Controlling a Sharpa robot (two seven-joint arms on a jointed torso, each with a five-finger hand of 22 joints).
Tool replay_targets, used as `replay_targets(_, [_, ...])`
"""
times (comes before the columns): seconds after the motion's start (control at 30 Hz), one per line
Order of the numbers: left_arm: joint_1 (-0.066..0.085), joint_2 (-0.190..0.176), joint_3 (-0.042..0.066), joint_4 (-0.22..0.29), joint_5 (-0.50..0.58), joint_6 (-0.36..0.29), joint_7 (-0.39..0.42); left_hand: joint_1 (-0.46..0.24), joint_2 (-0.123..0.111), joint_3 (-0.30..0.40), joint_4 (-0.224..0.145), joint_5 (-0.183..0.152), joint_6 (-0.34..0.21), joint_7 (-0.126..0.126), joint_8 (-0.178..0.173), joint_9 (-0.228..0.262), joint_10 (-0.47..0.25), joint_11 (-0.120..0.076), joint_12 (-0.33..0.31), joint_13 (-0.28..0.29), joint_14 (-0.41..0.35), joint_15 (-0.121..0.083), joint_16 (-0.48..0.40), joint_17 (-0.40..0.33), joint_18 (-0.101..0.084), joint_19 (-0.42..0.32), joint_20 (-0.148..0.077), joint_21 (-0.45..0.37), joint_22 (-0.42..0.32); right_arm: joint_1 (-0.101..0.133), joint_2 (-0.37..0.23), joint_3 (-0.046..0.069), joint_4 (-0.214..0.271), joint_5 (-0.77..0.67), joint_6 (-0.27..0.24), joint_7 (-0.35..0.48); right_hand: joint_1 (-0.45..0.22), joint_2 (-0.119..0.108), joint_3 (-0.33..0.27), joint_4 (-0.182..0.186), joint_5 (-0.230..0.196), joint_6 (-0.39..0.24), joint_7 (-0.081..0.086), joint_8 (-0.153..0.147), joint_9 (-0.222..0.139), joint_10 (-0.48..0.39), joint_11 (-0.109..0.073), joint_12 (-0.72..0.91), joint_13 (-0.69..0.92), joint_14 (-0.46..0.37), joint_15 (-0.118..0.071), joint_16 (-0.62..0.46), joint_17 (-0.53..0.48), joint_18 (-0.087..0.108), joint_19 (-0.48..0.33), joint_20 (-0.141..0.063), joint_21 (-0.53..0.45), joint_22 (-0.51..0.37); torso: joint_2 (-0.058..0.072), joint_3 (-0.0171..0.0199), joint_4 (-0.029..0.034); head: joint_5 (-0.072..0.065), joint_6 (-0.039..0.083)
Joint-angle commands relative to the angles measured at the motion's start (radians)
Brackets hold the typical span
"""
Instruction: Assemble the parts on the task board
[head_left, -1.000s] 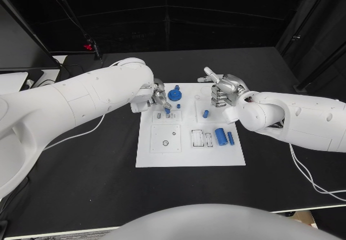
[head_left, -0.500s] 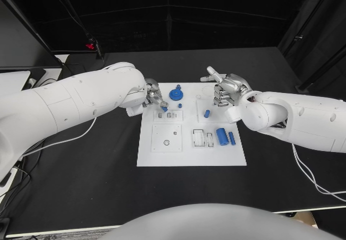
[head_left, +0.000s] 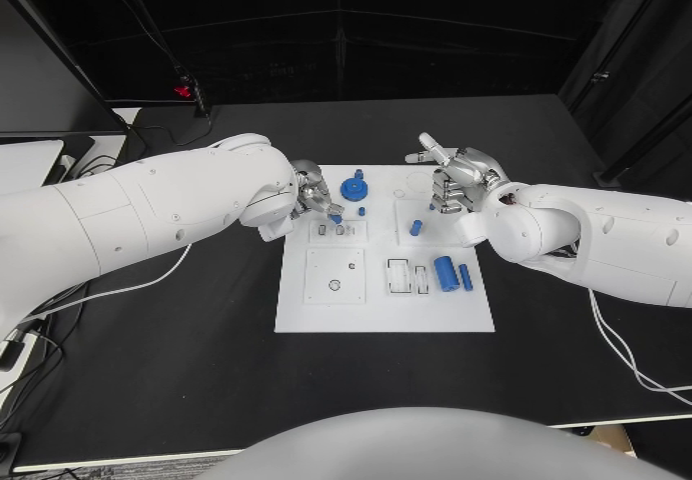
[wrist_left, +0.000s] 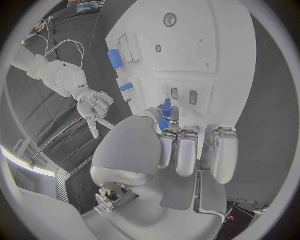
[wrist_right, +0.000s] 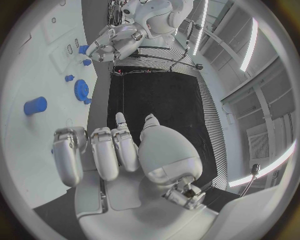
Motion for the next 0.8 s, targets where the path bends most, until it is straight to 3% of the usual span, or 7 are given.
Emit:
replay_targets(0.03, [0.001,-0.004,0.000,0.011,0.011,-0.023,-0.017,-0.009,0.004,0.075,-0.070,0.007,0.004,-0.006,0.003,0.033,0.103,0.003,0.001,0.263,0.104,0.004,0.001,0.263,-0.006,0.104,0.003,0.003,0.263,0.001,-0.001,0.001,0.002,0.001,0.007,0.010,0.002,0.005,0.006,0.001,0.003,-0.007,0.058,0.004,-0.002,0.106,0.002,0.003,0.263,0.104,-0.002,0.002,0.263,0.002,0.075,-0.005,-0.004,0.249,0.000,0.0000,-0.0005,0.000,-0.001])
replay_targets(0.4, [-0.007,-0.015,0.000,0.047,-0.005,-0.035,-0.044,-0.012,0.008,0.082,-0.064,0.009,0.001,-0.007,0.003,0.034,0.103,0.002,0.001,0.263,0.104,0.004,0.001,0.263,-0.006,0.104,0.003,0.003,0.263,0.001,-0.002,0.001,0.004,0.001,0.009,0.012,0.002,0.005,0.006,0.001,0.003,-0.008,0.058,0.005,-0.002,0.106,0.002,0.003,0.263,0.104,-0.002,0.002,0.263,0.003,0.075,-0.005,-0.004,0.248,0.000,0.0001,-0.0003,0.003,-0.004])
replay_targets(0.8, [-0.023,-0.032,0.000,0.059,-0.060,-0.102,-0.026,-0.013,0.010,0.089,-0.060,0.012,0.000,-0.007,0.004,0.034,0.103,0.002,0.001,0.263,0.104,0.003,0.001,0.263,-0.006,0.104,0.003,0.003,0.263,0.001,-0.006,0.001,0.005,0.001,0.009,0.012,0.002,0.005,0.006,0.001,0.003,-0.008,0.058,0.005,-0.002,0.106,0.002,0.003,0.263,0.104,-0.002,0.002,0.263,0.003,0.075,-0.005,-0.004,0.248,0.000,0.0001,0.0003,0.004,-0.005])
